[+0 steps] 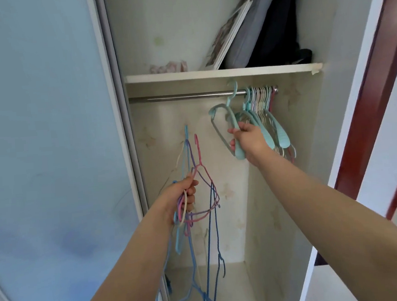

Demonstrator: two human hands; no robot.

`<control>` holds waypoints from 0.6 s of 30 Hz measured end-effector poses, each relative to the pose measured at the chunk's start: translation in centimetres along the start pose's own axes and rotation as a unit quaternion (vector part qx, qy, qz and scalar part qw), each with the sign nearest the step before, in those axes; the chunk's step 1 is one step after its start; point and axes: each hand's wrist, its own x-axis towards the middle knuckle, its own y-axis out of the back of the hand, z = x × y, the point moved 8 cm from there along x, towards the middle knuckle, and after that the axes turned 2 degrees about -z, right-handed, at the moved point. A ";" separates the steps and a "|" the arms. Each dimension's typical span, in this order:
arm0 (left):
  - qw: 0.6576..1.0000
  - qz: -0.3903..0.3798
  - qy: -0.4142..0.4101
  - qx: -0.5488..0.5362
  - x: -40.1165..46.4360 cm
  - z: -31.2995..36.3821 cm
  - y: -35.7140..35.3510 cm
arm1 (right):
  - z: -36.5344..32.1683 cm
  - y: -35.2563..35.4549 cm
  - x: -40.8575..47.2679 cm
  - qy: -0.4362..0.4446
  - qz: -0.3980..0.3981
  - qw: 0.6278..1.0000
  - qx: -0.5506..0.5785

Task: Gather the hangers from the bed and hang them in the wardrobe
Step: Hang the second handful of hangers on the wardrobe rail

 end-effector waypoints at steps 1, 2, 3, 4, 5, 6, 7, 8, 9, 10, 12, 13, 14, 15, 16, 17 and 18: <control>1.000 -0.002 -0.004 -0.007 0.1 0.1 -0.2 | -0.5 0.0 0.9 -0.004 -0.001 1.000 -0.005; 1.000 -0.003 -0.008 -0.011 0.1 0.2 -0.4 | -0.8 0.0 1.7 -0.011 -0.002 1.000 -0.007; 1.000 -0.003 -0.012 -0.015 0.1 0.4 -0.5 | -1.0 0.0 2.5 -0.018 0.000 1.000 -0.006; 1.000 -0.002 -0.014 -0.019 0.1 0.5 -0.6 | -1.2 0.0 3.3 -0.024 0.002 1.000 -0.008; 1.000 -0.001 -0.016 -0.023 0.1 0.6 -0.7 | -1.4 0.0 3.8 -0.029 0.003 1.000 -0.010; 1.000 0.001 -0.017 -0.026 0.1 0.7 -0.8 | -1.6 0.0 4.4 -0.030 0.001 0.999 -0.012; 0.999 0.005 -0.018 -0.027 0.1 0.7 -0.8 | -1.8 0.1 4.8 -0.029 -0.002 1.000 -0.012; 0.999 0.010 -0.017 -0.025 0.1 0.8 -0.7 | -1.9 0.2 5.2 -0.030 -0.007 0.999 -0.008; 1.000 0.014 -0.017 -0.022 0.1 0.8 -0.6 | -1.9 0.3 5.6 -0.034 -0.015 0.999 0.000; 1.000 0.017 -0.017 -0.018 0.2 0.8 -0.5 | -1.7 0.5 6.1 -0.044 -0.024 0.999 0.009; 1.000 0.022 -0.015 -0.008 0.2 0.6 -0.2 | -0.9 0.9 7.0 -0.064 -0.035 0.997 0.018; 1.000 0.025 -0.012 -0.003 0.2 0.5 -0.1 | -0.6 1.2 7.4 -0.072 -0.034 0.997 0.022; 1.000 0.027 -0.009 0.001 0.3 0.4 0.1 | -0.2 1.6 7.9 -0.080 -0.024 0.996 0.030; 1.000 0.028 -0.007 0.005 0.4 0.3 0.2 | 0.1 2.1 8.3 -0.085 -0.011 0.996 0.039; 1.000 0.028 -0.006 0.007 0.4 0.2 0.2 | 0.3 2.6 8.5 -0.088 0.004 0.995 0.046; 1.000 0.029 -0.007 0.007 0.5 0.3 0.1 | 0.4 3.1 8.6 -0.086 0.013 0.995 0.050; 1.000 0.028 -0.009 0.005 0.6 0.3 0.1 | 0.5 3.5 8.6 -0.081 0.018 0.995 0.048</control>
